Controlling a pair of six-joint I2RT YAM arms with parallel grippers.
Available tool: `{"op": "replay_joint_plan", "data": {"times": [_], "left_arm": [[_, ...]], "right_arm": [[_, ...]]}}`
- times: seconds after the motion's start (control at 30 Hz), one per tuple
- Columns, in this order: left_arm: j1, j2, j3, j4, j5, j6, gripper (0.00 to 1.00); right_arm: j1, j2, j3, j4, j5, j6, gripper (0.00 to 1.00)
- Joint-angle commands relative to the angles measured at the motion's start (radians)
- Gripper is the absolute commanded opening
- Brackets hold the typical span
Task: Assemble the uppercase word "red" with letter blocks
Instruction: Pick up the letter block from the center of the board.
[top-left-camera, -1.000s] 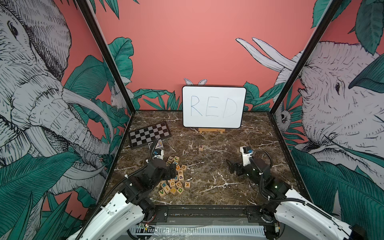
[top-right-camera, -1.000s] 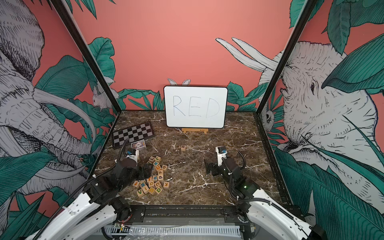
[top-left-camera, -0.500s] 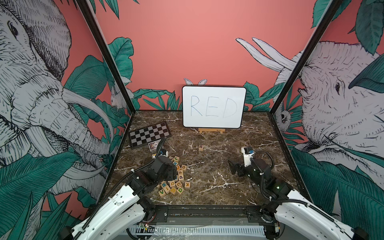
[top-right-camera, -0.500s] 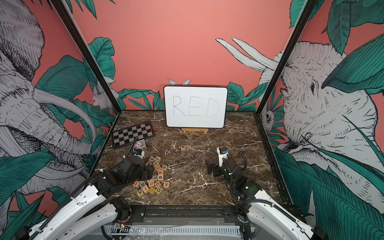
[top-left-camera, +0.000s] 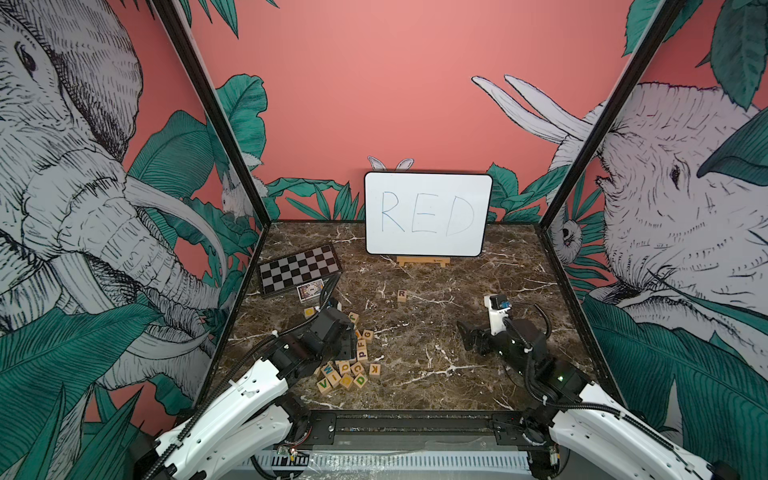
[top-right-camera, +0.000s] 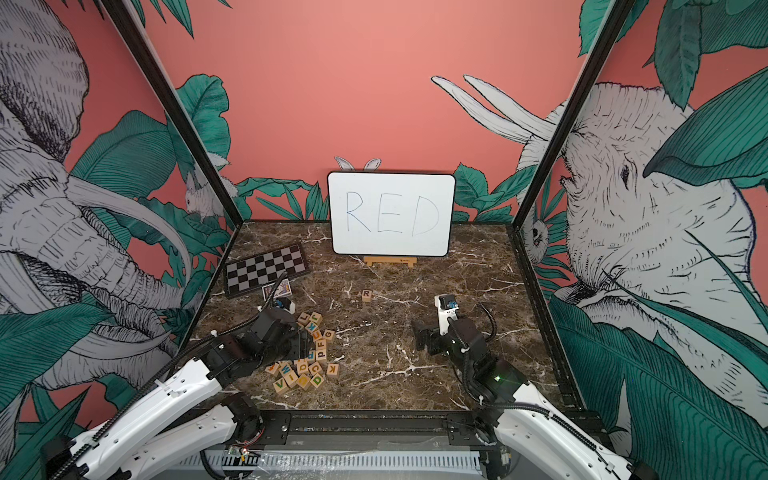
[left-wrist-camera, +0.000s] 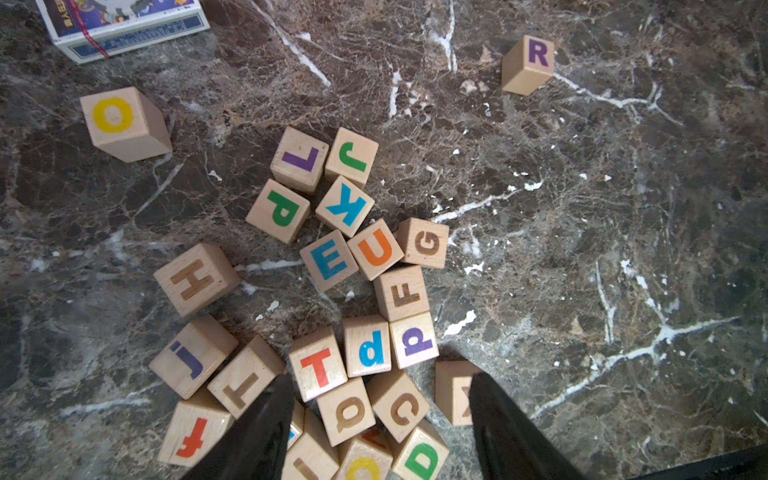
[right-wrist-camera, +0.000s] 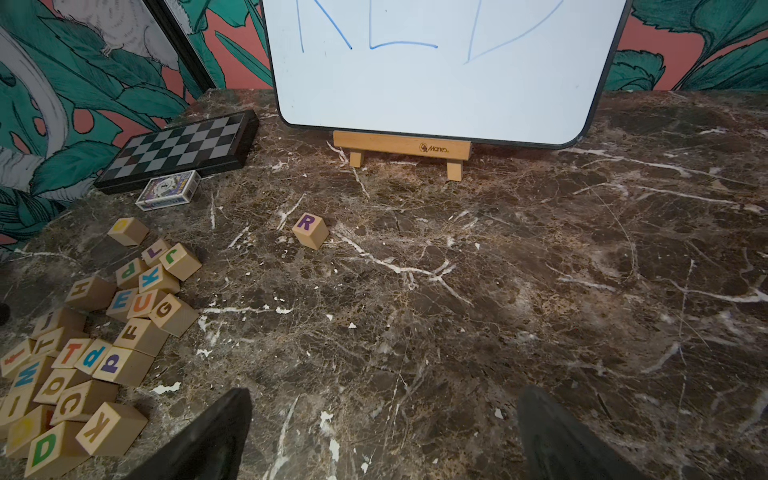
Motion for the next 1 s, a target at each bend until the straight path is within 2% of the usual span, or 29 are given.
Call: {"op": "replay_joint_plan", "data": {"times": [0.0, 0.43, 0.57, 0.67, 0.97], "left_arm": [[0.004, 0.004, 0.029, 0.02, -0.007, -0.053, 0.68], [0.004, 0.073, 0.056, -0.019, -0.065, -0.135, 0.6], [0.004, 0.075, 0.059, -0.049, -0.11, -0.18, 0.6], [0.004, 0.085, 0.07, -0.087, -0.142, -0.234, 0.56], [0.007, 0.219, 0.092, -0.07, -0.187, -0.298, 0.53]], "right_arm": [[0.004, -0.03, 0.005, -0.002, 0.011, -0.003, 0.99], [0.004, -0.091, -0.013, -0.044, 0.041, -0.008, 0.99], [0.004, -0.088, -0.017, -0.04, 0.045, -0.02, 0.99], [0.004, -0.087, -0.016, -0.041, 0.048, -0.029, 0.99], [0.004, -0.108, -0.067, -0.028, 0.089, -0.024, 0.99]]}}
